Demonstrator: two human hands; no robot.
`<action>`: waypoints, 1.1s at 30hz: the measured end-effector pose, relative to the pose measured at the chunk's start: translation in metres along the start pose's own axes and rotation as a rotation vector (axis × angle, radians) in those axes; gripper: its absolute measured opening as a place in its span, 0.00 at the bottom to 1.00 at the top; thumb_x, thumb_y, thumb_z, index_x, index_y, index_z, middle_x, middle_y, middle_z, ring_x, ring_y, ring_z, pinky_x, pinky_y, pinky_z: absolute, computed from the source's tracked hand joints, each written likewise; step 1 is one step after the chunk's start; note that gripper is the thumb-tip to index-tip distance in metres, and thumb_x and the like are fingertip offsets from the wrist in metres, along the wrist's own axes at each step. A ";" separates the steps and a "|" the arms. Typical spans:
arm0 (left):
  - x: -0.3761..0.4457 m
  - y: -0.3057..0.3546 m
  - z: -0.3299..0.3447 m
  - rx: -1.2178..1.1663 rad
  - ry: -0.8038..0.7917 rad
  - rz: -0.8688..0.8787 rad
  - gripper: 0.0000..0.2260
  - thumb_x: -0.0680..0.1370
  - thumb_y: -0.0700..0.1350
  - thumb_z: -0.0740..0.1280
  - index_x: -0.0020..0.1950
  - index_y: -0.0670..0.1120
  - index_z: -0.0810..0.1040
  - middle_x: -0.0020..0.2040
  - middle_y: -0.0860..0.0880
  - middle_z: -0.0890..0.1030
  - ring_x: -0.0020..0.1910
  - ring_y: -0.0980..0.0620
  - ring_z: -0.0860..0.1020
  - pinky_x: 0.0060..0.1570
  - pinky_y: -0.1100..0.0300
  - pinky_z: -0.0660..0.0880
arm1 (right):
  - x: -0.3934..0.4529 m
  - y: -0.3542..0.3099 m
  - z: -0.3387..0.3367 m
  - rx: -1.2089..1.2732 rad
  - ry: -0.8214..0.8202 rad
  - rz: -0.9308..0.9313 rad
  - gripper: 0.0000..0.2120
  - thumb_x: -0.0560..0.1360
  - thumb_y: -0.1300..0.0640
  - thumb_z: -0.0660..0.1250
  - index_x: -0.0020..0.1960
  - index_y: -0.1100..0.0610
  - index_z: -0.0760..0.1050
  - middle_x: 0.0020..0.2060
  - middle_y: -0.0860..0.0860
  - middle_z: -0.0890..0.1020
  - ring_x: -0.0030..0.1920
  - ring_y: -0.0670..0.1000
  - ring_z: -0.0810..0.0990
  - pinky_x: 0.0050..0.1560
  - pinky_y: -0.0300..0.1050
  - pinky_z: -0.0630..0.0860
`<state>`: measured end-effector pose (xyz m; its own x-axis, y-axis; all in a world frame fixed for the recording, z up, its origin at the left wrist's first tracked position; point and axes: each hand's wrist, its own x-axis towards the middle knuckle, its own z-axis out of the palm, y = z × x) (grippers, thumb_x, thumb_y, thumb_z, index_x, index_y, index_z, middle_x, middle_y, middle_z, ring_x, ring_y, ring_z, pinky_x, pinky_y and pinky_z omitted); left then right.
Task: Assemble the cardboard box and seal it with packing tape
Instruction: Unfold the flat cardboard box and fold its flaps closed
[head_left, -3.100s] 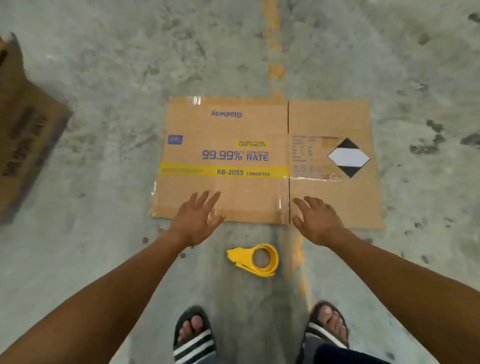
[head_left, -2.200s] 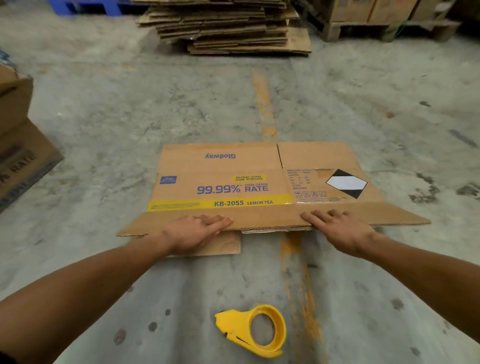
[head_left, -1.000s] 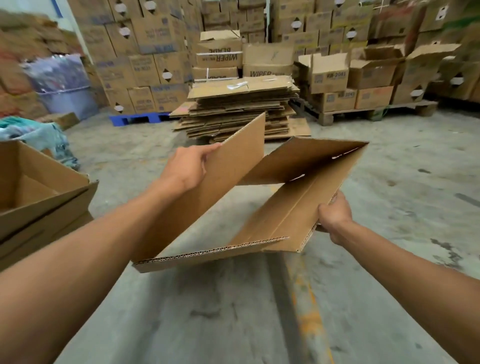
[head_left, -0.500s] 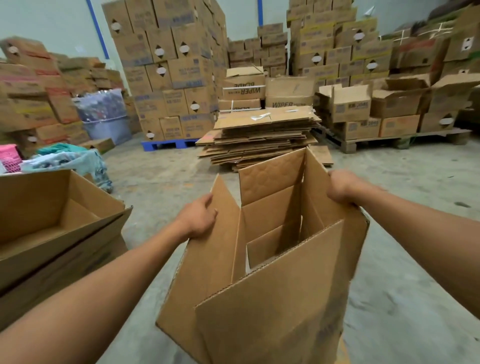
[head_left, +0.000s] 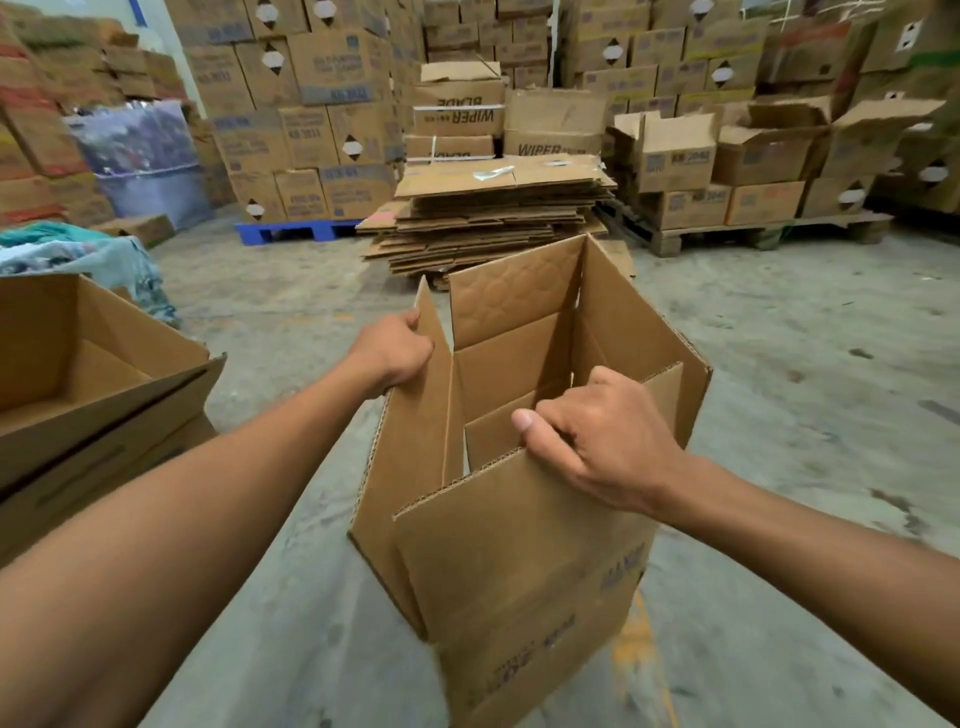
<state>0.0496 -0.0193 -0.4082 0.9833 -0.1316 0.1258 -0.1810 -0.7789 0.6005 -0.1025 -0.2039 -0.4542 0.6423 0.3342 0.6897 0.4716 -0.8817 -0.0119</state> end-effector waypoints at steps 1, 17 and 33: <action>0.003 0.001 -0.011 0.041 0.018 -0.015 0.24 0.80 0.45 0.61 0.76 0.47 0.64 0.71 0.44 0.72 0.64 0.42 0.74 0.56 0.51 0.75 | 0.008 0.013 0.006 0.022 0.086 -0.022 0.26 0.82 0.45 0.48 0.27 0.51 0.63 0.21 0.44 0.66 0.22 0.46 0.62 0.34 0.46 0.62; -0.043 -0.123 -0.095 0.807 0.055 0.569 0.28 0.78 0.66 0.46 0.73 0.57 0.66 0.76 0.54 0.66 0.79 0.48 0.52 0.74 0.49 0.53 | 0.059 0.055 0.019 0.738 -0.423 1.140 0.37 0.76 0.53 0.58 0.79 0.39 0.45 0.70 0.49 0.63 0.69 0.64 0.67 0.60 0.71 0.73; -0.080 -0.010 -0.009 0.313 -0.229 0.858 0.27 0.75 0.70 0.49 0.74 0.67 0.61 0.53 0.61 0.81 0.49 0.61 0.76 0.50 0.55 0.76 | 0.000 0.125 -0.045 -0.147 -0.711 0.952 0.43 0.77 0.72 0.60 0.80 0.52 0.38 0.71 0.63 0.70 0.65 0.60 0.74 0.52 0.46 0.73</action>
<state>-0.0272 0.0049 -0.4169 0.5022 -0.8282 0.2487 -0.8646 -0.4851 0.1308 -0.0709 -0.3286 -0.4228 0.9080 -0.4050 -0.1071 -0.4185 -0.8890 -0.1861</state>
